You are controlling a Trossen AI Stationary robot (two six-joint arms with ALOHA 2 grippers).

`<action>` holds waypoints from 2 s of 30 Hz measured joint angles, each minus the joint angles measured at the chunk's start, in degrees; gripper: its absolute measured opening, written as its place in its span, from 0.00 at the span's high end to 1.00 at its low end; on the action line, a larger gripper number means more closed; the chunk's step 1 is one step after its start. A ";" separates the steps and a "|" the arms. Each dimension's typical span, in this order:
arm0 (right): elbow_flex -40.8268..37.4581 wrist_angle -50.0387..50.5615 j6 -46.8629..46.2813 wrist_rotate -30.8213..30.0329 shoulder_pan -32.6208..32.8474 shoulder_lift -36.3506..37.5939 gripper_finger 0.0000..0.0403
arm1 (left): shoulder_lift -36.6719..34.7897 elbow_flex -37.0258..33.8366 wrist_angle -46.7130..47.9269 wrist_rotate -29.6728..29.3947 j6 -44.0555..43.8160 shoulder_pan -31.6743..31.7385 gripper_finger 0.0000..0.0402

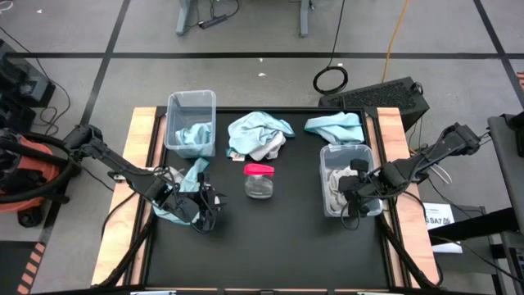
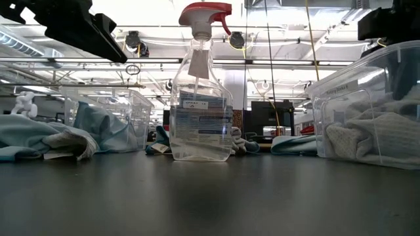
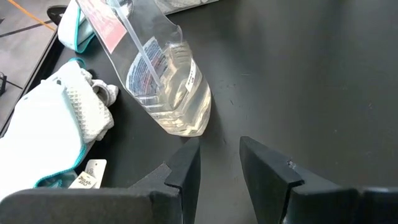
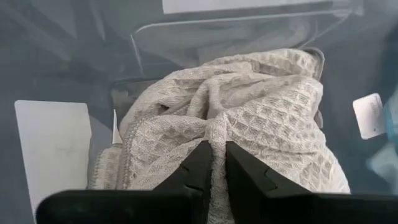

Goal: Sort microfiber towel by color & place in baskets
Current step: Put the bottom gray towel into the right transparent bin, then put the bottom blue towel into the left transparent bin

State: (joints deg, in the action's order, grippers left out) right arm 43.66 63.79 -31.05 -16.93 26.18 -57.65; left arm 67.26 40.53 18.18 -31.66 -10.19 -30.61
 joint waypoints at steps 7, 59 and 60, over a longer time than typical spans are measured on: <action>-0.02 -0.60 0.81 0.79 -0.51 0.00 0.88 | -0.01 0.00 -0.25 0.04 0.02 0.00 0.70; 17.68 -5.51 14.25 -0.72 -0.47 2.91 0.51 | -5.53 0.00 43.05 17.94 -32.42 -1.81 0.70; 17.68 -5.51 14.24 -0.72 -0.47 2.91 0.51 | -5.53 0.00 44.02 18.23 -33.61 -2.16 0.70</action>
State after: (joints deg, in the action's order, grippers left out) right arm 61.34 58.28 -16.80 -17.65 25.71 -54.74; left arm 61.73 40.53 62.20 -13.43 -43.80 -32.77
